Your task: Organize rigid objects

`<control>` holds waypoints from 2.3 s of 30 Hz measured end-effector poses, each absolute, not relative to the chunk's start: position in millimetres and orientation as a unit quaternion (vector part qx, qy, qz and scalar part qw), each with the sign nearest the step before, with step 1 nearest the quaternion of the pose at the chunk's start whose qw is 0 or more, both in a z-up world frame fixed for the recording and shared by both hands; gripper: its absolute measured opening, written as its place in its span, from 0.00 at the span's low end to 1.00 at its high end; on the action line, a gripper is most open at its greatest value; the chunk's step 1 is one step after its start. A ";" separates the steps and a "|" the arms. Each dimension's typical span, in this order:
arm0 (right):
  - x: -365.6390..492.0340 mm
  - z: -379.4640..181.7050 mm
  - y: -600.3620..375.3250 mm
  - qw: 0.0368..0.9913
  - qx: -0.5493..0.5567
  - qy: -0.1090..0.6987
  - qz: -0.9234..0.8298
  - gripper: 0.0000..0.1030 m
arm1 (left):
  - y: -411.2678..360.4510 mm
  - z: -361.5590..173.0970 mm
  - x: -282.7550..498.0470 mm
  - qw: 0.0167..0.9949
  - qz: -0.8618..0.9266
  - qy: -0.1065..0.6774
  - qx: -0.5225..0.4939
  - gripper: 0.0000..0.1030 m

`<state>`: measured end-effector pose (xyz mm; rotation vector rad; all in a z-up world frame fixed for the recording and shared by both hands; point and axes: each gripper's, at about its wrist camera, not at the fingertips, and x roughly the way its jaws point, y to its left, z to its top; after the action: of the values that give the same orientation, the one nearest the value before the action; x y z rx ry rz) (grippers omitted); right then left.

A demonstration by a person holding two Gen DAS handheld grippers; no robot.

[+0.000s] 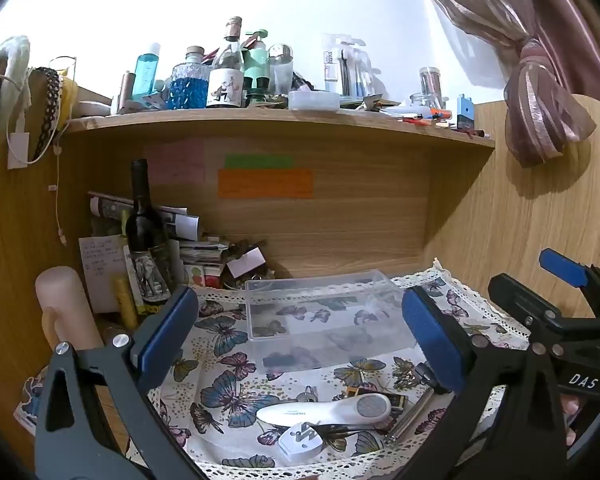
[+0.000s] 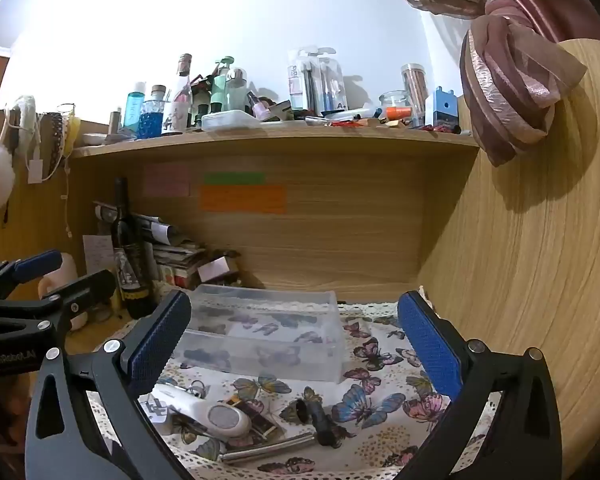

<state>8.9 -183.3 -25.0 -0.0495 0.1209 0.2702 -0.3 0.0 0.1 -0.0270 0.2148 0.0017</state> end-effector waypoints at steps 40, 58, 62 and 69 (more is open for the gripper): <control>5.9 -21.4 -182.2 0.990 -0.019 0.050 0.130 1.00 | -1.7 1.5 1.6 0.994 -0.004 0.110 -0.027 1.00; 6.7 -21.8 -182.1 0.990 -0.018 0.050 0.131 1.00 | -2.7 0.5 4.5 0.994 -0.004 0.108 -0.028 1.00; 6.1 -21.7 -182.1 0.990 -0.017 0.051 0.131 1.00 | -3.5 0.0 4.6 0.994 -0.004 0.107 -0.027 1.00; 5.7 -21.5 -182.5 0.990 -0.017 0.051 0.131 1.00 | -4.2 0.5 6.1 0.994 -0.004 0.106 -0.025 1.00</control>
<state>5.7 -182.5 -21.5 -0.0342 0.1018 0.2633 6.1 -4.2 0.5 -0.0503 0.2125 -0.0085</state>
